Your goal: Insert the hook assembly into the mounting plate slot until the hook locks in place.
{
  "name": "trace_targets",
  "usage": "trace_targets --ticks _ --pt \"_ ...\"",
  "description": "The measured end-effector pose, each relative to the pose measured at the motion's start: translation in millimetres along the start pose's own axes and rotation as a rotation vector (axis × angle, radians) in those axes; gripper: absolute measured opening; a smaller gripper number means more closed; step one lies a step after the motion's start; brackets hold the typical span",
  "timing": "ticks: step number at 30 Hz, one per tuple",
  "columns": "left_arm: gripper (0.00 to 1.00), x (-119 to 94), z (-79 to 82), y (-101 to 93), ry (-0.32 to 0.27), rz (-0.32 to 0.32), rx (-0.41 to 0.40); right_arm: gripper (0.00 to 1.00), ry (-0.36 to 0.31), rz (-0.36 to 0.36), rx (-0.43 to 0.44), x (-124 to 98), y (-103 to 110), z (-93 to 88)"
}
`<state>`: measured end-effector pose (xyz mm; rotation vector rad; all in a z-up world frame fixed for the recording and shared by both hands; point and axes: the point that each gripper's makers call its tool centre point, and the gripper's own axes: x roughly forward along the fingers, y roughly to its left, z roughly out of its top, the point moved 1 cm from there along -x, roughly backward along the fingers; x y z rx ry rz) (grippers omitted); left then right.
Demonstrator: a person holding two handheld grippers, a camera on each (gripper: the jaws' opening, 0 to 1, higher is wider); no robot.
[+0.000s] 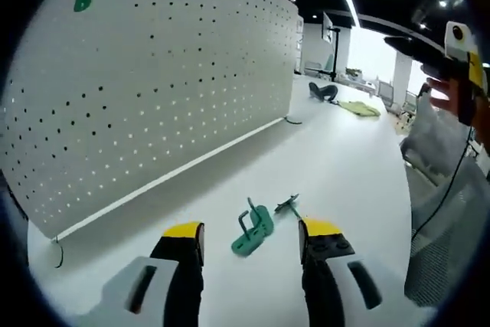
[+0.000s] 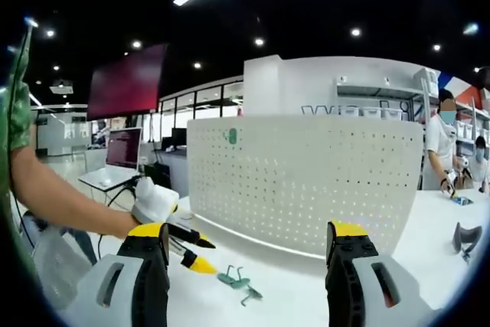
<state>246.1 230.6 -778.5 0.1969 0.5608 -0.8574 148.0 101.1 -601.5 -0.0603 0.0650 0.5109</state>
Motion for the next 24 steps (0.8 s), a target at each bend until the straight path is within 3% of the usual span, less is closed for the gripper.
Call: trace_targets --ticks 24 --pt "0.3 37.8 -10.1 5.6 0.099 -0.142 0.066 0.86 0.05 -0.022 0.019 9.7 -6.8 -18.6"
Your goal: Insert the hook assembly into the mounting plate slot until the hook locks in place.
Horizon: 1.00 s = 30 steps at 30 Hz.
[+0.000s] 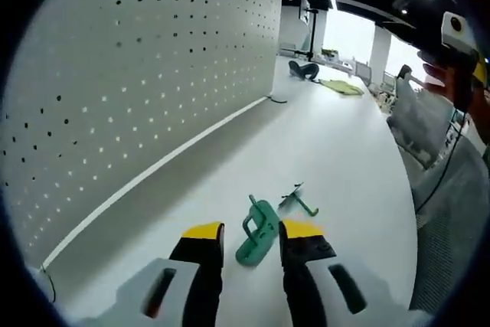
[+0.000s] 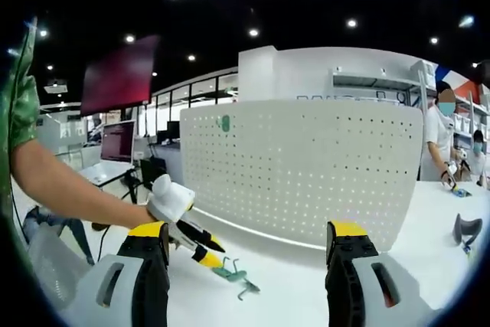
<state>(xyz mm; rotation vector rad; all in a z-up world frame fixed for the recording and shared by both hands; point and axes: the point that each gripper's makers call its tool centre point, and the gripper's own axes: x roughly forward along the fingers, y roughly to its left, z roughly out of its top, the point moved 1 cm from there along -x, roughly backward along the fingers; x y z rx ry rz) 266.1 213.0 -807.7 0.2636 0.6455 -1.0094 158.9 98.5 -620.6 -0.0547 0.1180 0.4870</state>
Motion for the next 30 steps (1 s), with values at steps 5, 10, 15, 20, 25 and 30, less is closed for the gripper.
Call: trace_targets --ticks 5,10,15,20,25,30 --pt "0.29 4.7 -3.5 0.9 0.012 -0.025 -0.006 0.86 0.007 0.0 0.0 2.0 -0.2 -2.3" --pt "0.27 7.5 -6.9 1.5 0.024 -0.038 0.001 0.85 0.022 0.003 0.005 3.4 0.3 -7.6" --pt "0.27 9.1 -9.0 1.8 0.03 -0.048 0.008 0.85 0.039 0.005 0.011 4.4 0.9 -15.0" --pt "0.25 11.7 -12.1 -0.1 0.045 -0.06 0.033 0.85 0.058 0.008 0.012 4.4 2.5 -23.0" --pt "0.25 14.3 -13.7 -1.3 0.053 -0.068 0.047 0.85 0.093 0.017 0.015 1.2 5.1 -37.4" --pt "0.24 16.2 -15.2 -2.6 0.063 -0.082 0.063 0.85 0.115 0.018 0.02 -1.5 5.3 -46.0"
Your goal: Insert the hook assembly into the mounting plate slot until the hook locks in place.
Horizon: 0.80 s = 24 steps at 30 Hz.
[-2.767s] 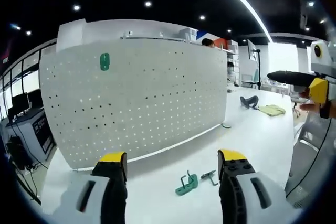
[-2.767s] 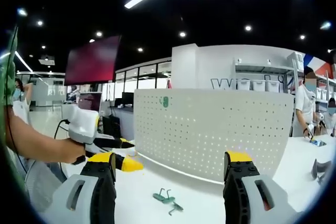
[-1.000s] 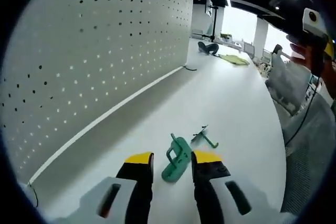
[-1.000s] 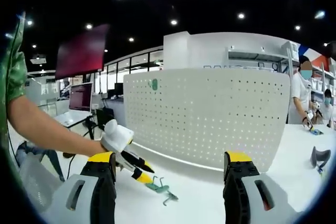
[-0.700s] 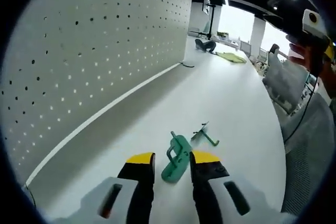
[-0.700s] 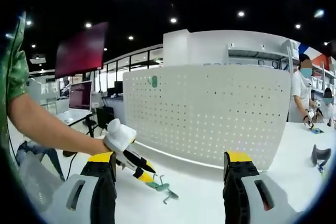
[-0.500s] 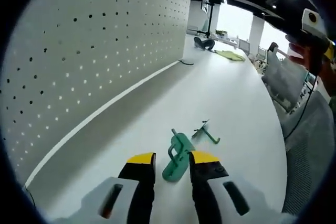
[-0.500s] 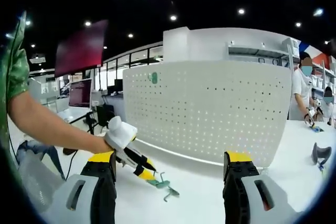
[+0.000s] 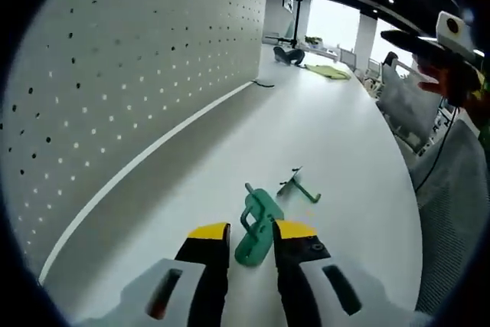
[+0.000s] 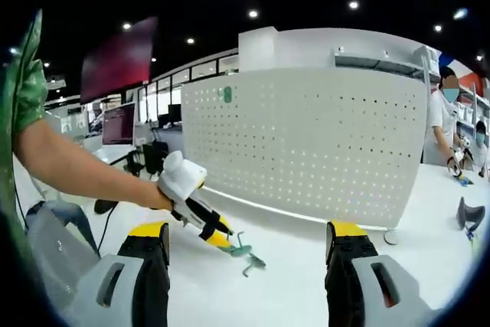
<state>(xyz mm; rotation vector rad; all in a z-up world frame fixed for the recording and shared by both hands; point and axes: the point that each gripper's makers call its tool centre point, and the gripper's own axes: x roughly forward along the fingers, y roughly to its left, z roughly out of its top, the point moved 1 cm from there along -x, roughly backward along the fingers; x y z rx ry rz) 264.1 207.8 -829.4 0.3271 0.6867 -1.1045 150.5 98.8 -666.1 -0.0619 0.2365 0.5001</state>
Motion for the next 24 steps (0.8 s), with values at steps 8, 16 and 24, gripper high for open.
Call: trace_targets --ticks 8,16,24 --pt "0.2 1.1 -1.6 1.3 0.007 -0.007 0.032 0.85 0.007 0.003 0.004 0.8 1.2 -2.3" --pt "0.15 2.3 -0.1 1.9 0.003 -0.013 0.053 0.85 0.012 0.003 0.003 2.5 1.8 -3.5" --pt "0.11 2.1 1.2 0.8 -0.001 -0.017 0.064 0.85 0.016 0.001 0.001 3.0 1.2 -4.2"
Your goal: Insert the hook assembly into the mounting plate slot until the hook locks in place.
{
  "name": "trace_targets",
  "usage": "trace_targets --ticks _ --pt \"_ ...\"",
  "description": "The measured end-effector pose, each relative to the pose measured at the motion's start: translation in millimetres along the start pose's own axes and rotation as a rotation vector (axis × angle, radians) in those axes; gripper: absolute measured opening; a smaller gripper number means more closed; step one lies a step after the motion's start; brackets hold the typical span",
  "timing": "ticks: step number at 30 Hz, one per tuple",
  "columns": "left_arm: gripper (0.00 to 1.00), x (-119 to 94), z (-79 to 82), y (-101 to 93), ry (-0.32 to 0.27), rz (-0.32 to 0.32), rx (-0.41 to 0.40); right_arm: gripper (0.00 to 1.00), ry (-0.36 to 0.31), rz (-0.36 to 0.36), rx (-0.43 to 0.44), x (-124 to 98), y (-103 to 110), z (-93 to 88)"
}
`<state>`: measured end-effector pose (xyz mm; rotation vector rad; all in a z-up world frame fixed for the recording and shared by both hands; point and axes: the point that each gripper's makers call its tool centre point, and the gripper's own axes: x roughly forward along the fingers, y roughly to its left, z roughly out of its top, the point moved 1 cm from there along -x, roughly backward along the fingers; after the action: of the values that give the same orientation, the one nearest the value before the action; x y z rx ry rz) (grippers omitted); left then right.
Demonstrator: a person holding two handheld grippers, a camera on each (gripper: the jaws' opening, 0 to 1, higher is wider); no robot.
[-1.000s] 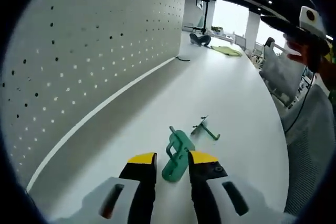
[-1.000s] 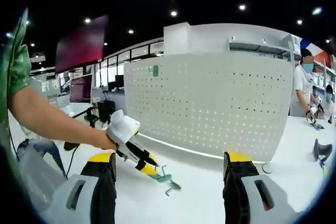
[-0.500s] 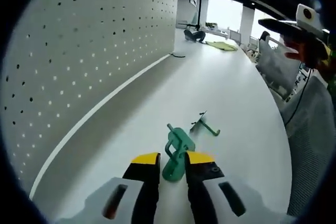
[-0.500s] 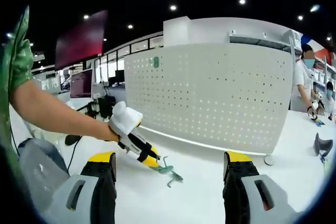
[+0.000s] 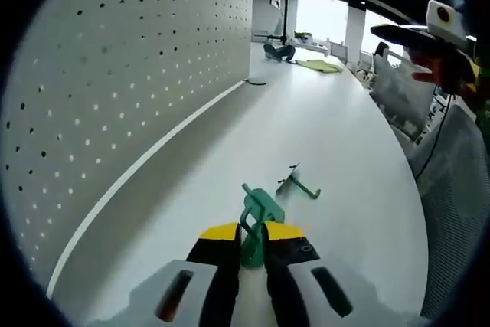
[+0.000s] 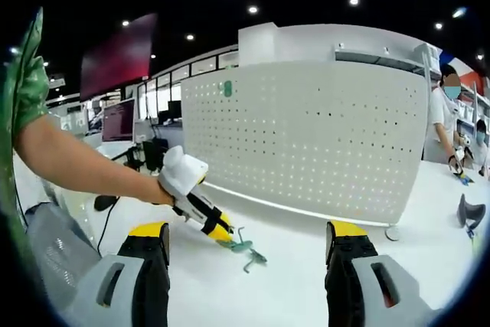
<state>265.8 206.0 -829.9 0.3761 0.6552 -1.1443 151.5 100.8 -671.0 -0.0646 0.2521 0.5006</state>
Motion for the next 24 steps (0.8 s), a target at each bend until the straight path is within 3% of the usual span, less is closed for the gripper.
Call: trace_targets --ticks 24 --pt "0.09 -4.8 2.1 -14.8 0.016 -0.02 0.036 0.85 -0.007 0.006 -0.003 -2.1 1.6 1.8"
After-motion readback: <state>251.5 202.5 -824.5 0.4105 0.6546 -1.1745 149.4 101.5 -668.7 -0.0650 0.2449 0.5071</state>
